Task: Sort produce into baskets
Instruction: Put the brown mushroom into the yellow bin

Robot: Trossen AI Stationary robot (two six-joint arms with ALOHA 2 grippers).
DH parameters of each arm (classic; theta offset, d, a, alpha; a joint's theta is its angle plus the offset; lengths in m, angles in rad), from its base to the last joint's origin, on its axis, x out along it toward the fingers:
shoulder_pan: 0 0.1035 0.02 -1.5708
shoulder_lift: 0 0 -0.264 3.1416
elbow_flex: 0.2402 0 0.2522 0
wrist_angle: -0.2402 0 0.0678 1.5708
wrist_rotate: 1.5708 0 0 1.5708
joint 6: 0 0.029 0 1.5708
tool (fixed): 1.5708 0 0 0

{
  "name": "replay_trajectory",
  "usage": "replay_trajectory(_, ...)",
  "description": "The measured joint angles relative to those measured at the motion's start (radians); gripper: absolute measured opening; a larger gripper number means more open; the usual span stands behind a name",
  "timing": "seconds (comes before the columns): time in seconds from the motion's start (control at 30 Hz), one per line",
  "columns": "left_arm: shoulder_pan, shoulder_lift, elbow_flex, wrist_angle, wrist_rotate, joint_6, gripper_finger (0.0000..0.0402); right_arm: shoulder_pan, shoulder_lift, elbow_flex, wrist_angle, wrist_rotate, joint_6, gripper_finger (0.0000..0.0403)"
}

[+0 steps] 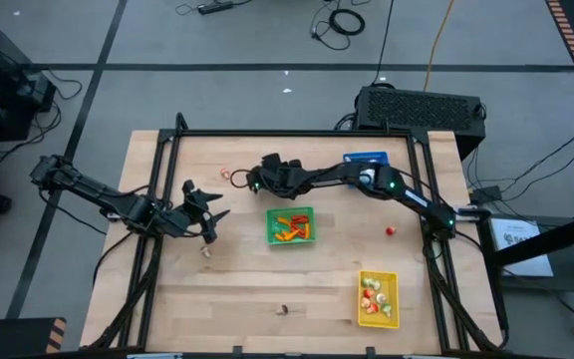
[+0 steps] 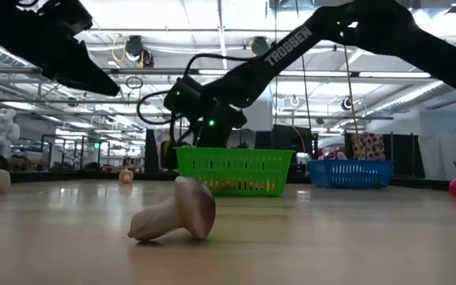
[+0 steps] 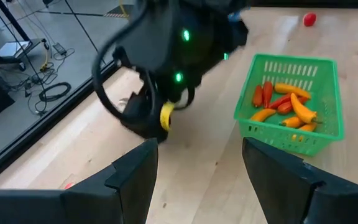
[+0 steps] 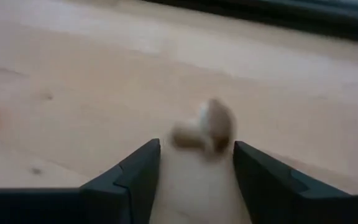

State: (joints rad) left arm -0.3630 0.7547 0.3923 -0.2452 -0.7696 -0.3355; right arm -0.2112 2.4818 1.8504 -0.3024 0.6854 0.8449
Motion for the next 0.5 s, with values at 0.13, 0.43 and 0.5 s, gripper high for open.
replay_trajectory(0.13,0.000,0.000,0.000,0.003,0.004,0.000,0.0242,0.009,0.033,0.001,0.063,0.080,-0.023,0.0164)
replay_trajectory(0.43,-0.002,0.000,0.000,-0.007,0.010,0.008,0.0242,0.010,0.043,0.003,0.073,0.070,-0.049,0.0116)
replay_trajectory(0.5,-0.002,0.000,0.000,-0.007,0.010,0.008,0.0242,0.015,0.043,0.013,0.067,0.037,-0.065,0.0095)
